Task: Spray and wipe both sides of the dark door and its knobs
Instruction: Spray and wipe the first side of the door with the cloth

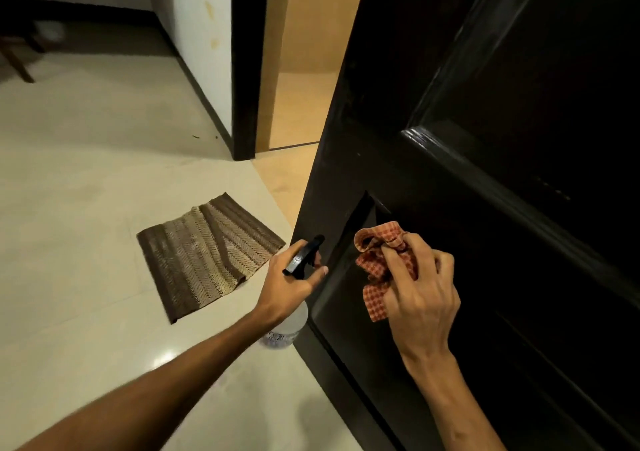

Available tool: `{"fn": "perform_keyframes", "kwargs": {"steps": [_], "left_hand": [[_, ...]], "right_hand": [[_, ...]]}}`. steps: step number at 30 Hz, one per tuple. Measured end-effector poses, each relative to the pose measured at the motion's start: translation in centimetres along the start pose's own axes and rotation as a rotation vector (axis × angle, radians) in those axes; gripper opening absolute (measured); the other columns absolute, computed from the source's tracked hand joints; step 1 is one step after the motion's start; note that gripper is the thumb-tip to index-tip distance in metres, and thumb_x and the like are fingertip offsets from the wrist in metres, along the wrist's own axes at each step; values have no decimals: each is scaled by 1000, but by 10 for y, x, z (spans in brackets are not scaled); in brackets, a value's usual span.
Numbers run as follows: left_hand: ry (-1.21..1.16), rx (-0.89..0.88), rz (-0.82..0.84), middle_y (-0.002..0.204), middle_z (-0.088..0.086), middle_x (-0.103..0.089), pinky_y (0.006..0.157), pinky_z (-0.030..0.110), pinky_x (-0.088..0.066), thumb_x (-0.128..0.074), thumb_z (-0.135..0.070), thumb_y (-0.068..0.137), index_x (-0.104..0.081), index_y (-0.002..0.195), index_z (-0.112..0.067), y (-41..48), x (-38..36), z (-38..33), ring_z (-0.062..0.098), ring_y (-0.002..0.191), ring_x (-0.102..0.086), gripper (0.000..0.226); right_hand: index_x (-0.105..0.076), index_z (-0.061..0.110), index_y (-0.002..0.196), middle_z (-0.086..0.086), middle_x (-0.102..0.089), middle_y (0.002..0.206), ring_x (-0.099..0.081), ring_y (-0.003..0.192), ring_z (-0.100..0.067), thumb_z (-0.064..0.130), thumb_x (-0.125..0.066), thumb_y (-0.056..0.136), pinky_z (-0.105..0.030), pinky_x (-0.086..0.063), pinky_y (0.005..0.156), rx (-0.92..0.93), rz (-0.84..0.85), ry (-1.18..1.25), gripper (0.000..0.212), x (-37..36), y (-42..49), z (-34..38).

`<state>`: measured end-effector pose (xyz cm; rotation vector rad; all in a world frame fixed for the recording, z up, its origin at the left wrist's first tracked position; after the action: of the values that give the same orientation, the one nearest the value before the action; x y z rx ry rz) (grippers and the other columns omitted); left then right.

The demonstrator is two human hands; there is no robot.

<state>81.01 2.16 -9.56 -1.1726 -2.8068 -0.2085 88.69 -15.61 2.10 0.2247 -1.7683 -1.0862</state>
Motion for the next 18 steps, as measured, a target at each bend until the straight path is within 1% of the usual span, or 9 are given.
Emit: {"fn": "perform_keyframes", "kwargs": {"steps": [2,4,6,7,9,12,14,16,18], "left_hand": [[-25,-36,27,95,-16,-70,95,28,-55,-83,-19,87,-69,107,-26,11,9,5,5,100,-67,25],[-19,-77,118,90,-17,-70,90,25,-56,-82,-15,88,-69,104,-19,29,16,14,7,95,-70,21],[-5,-98,160,88,-16,-70,86,21,-55,-81,-13,88,-69,100,-18,28,18,14,8,92,-71,18],[-7,-119,182,88,-14,-70,85,20,-54,-81,-13,88,-68,99,-18,26,19,11,9,92,-71,18],[-32,-150,200,88,-11,-70,83,22,-54,-81,-12,88,-67,97,-18,37,23,1,13,92,-71,18],[-33,-163,208,87,-8,-71,82,24,-55,-80,-11,88,-67,96,-16,44,24,-2,15,89,-71,17],[-9,-159,208,88,-8,-71,82,20,-54,-80,-11,89,-67,97,-17,41,16,-3,13,91,-71,17],[-35,-115,199,90,-12,-71,82,11,-51,-81,-10,88,-67,97,-24,31,11,-3,4,93,-70,22],[-33,-105,128,92,-15,-70,79,6,-48,-82,-11,87,-65,94,-29,31,9,-8,-3,91,-68,26]], "right_hand": [[-78,6,104,-14,-61,127,-45,92,-25,2,-62,89,-23,-34,60,-19,-26,-33,23,-5,6,8],[-78,7,106,-11,-54,130,-46,93,-27,1,-61,90,-24,-35,60,-54,-8,-114,24,-13,12,16],[-78,7,105,-11,-53,131,-48,94,-28,6,-54,98,-25,-40,59,-47,-29,-158,26,-12,4,22],[-79,7,105,-12,-53,130,-49,95,-29,9,-49,103,-26,-43,58,-51,-40,-178,30,-11,1,24],[-80,7,103,-13,-53,130,-50,95,-30,16,-43,108,-28,-45,59,-51,-63,-189,38,-16,11,25],[-79,7,104,-13,-53,130,-50,95,-30,14,-47,107,-28,-46,60,-25,-49,-182,33,-20,20,29],[-79,8,104,-12,-55,129,-50,95,-29,12,-51,105,-26,-45,62,-17,-67,-181,28,-20,13,27],[-80,9,102,-11,-55,129,-50,95,-28,12,-51,104,-25,-44,66,-22,-78,-156,29,-18,6,27],[-80,9,102,-11,-55,130,-50,96,-28,10,-54,101,-25,-43,68,0,-134,-101,26,-20,12,20]]}}
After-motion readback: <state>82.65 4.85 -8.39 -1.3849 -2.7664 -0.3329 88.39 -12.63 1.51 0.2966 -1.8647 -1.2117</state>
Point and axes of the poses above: each hand's wrist, its own y-axis towards the middle knuckle, its own x-axis out of the back of the hand, z = x × y, the point moved 4 cm from there along y, towards the middle knuckle
